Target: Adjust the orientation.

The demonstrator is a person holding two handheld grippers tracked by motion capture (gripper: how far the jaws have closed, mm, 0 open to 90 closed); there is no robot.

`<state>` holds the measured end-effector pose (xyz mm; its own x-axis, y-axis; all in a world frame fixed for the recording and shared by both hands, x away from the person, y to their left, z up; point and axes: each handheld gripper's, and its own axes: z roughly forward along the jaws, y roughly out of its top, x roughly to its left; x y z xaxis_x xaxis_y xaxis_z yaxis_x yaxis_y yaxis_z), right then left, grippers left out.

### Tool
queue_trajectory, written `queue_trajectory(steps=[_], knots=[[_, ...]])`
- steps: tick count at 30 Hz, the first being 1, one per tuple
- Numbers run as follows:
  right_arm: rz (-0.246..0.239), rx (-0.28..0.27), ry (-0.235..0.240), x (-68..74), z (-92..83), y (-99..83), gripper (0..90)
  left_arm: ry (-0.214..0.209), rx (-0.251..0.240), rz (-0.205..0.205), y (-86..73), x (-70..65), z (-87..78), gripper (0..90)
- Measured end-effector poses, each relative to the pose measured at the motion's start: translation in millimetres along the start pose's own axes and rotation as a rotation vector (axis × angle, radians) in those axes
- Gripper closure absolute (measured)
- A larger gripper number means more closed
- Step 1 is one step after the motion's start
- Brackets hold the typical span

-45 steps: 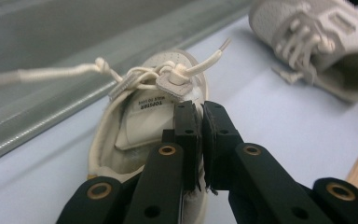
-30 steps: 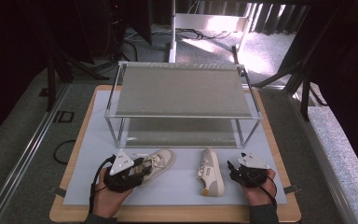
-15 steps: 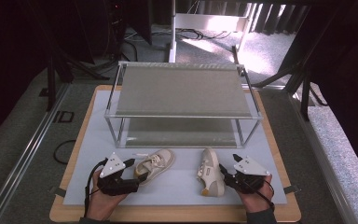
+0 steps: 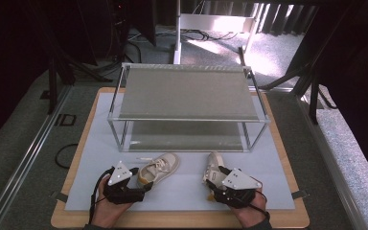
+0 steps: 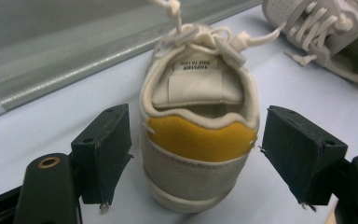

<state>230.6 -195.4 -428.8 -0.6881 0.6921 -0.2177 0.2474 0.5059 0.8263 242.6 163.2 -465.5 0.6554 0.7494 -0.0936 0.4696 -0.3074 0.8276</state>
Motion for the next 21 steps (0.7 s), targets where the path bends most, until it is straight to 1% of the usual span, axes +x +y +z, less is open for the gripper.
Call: queue_trajectory(steps=[2,6,7,9,12,13,14,15,16,20,21], knots=[[-0.006,0.019,0.012,4.2,6.1,-1.9,40.0,0.007,0.005,-0.003,-2.3,-0.1,3.9,23.9],[-0.010,0.038,0.008,6.3,9.9,-5.9,38.9,0.008,0.024,0.003,-4.2,-2.0,9.3,23.8],[-0.010,0.038,0.008,6.3,9.9,-5.9,38.9,0.014,0.033,0.009,-4.4,-2.7,10.8,23.8],[-0.017,0.037,0.005,6.4,9.3,-7.4,38.6,0.012,0.039,0.007,-5.0,-3.0,13.0,23.9],[-0.019,0.037,0.006,5.6,9.2,-7.9,38.7,0.024,0.055,0.016,-5.9,-4.3,16.1,24.0],[-0.026,0.037,0.005,5.5,9.2,-8.1,38.7,0.036,0.060,0.019,-6.2,-6.0,17.0,24.0],[-0.026,0.037,0.005,5.5,9.2,-8.1,38.7,0.036,0.060,0.019,-6.2,-6.0,17.0,24.0],[-0.044,0.038,-0.004,5.7,8.9,-9.1,39.2,0.041,0.063,0.020,-6.2,-7.1,17.4,24.1],[-0.046,0.038,-0.006,5.4,8.6,-9.4,39.4,0.039,0.066,0.018,-6.2,-7.0,17.5,24.1],[-0.046,0.037,-0.007,2.6,7.2,-10.6,40.2,0.043,0.071,0.008,-6.7,-7.2,18.1,24.9],[-0.035,0.040,-0.008,0.1,5.7,-10.9,40.6,0.041,0.073,0.008,-6.6,-7.3,18.0,25.0]])
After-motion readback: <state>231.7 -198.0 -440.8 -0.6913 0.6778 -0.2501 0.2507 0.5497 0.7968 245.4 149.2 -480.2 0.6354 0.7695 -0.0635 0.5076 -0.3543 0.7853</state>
